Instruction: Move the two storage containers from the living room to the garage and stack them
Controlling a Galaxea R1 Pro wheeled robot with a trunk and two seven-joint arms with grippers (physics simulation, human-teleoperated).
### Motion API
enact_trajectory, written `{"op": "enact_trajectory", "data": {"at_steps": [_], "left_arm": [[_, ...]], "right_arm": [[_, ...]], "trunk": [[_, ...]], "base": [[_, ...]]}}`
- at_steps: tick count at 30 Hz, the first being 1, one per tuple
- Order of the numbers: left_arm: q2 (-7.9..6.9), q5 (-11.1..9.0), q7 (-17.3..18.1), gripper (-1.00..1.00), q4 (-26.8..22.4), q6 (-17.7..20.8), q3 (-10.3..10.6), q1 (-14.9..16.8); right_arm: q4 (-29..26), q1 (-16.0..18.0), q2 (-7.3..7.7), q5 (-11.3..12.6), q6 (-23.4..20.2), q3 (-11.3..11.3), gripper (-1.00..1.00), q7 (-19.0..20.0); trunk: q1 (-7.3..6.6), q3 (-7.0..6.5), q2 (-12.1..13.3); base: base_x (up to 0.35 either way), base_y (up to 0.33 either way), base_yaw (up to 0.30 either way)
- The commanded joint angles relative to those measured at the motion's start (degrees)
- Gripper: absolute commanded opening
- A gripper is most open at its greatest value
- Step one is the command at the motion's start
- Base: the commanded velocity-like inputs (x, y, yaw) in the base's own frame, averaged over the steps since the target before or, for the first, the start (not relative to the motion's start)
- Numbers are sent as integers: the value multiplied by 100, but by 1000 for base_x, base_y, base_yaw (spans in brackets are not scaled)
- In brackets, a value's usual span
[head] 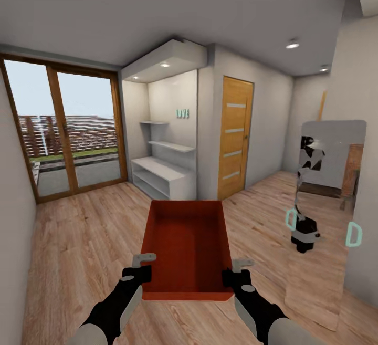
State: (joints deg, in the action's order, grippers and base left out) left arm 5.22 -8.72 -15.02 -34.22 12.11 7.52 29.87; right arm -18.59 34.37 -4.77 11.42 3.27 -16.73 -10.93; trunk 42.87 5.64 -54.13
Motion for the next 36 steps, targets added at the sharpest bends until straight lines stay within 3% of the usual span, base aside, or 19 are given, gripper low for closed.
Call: {"op": "enact_trajectory", "data": {"at_steps": [1, 21, 36], "left_arm": [[-372, 2, -194, -100, -5, 46, -392, 1], [-372, 2, -194, -100, -5, 46, -392, 1], [-374, 2, -194, -100, -5, 46, -392, 1]], "right_arm": [[-83, 9, 2, 18, 10, 38, -100, -17], [-83, 9, -6, 18, 7, 38, -100, -31], [-83, 9, -6, 18, 7, 38, -100, -32]], "trunk": [[5, 9, -7], [5, 9, -7], [5, 9, -7]], "base": [[326, 0, 14], [326, 0, -4], [326, 0, -268]]}}
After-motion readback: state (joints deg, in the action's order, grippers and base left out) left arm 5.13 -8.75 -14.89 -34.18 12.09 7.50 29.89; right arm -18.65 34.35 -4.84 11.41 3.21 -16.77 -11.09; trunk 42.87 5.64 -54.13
